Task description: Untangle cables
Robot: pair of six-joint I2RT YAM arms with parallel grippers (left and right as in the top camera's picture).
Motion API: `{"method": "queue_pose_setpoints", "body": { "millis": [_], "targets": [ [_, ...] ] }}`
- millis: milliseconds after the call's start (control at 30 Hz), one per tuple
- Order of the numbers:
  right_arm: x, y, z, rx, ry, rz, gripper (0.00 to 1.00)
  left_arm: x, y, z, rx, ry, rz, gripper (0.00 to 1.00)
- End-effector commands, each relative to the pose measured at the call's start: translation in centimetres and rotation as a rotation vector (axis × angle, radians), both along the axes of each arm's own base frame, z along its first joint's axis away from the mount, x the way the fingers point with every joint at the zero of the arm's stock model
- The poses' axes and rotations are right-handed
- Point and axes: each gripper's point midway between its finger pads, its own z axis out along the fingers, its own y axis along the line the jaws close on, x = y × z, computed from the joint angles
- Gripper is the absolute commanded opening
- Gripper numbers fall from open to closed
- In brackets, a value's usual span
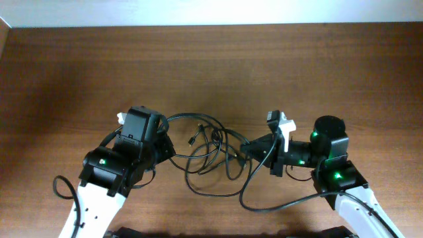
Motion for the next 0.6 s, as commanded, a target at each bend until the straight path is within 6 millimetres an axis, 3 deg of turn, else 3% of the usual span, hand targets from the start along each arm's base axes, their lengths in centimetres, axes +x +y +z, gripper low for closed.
{"method": "queue_pose_setpoints", "body": {
  "millis": [0, 200, 500, 567],
  "targets": [
    [0.8, -1.4, -0.2, 0.004, 0.063, -0.045, 0.05, 0.1, 0.8, 0.0, 0.024, -0.006, 0.038, 0.0],
    [1.6, -3.4, -1.3, -0.007, 0.148, -0.123, 0.06, 0.1, 0.8, 0.0, 0.021, -0.005, 0.035, 0.0],
    [2.5, -4.9, -2.8, -0.039, 0.224, -0.216, 0.19, 0.1, 0.7, 0.1, 0.016, -0.005, 0.033, 0.0],
    [2.5, -4.9, -2.8, -0.039, 0.224, -0.215, 0.33, 0.2, 0.7, 0.1, 0.016, -0.008, 0.033, 0.0]
  ]
}}
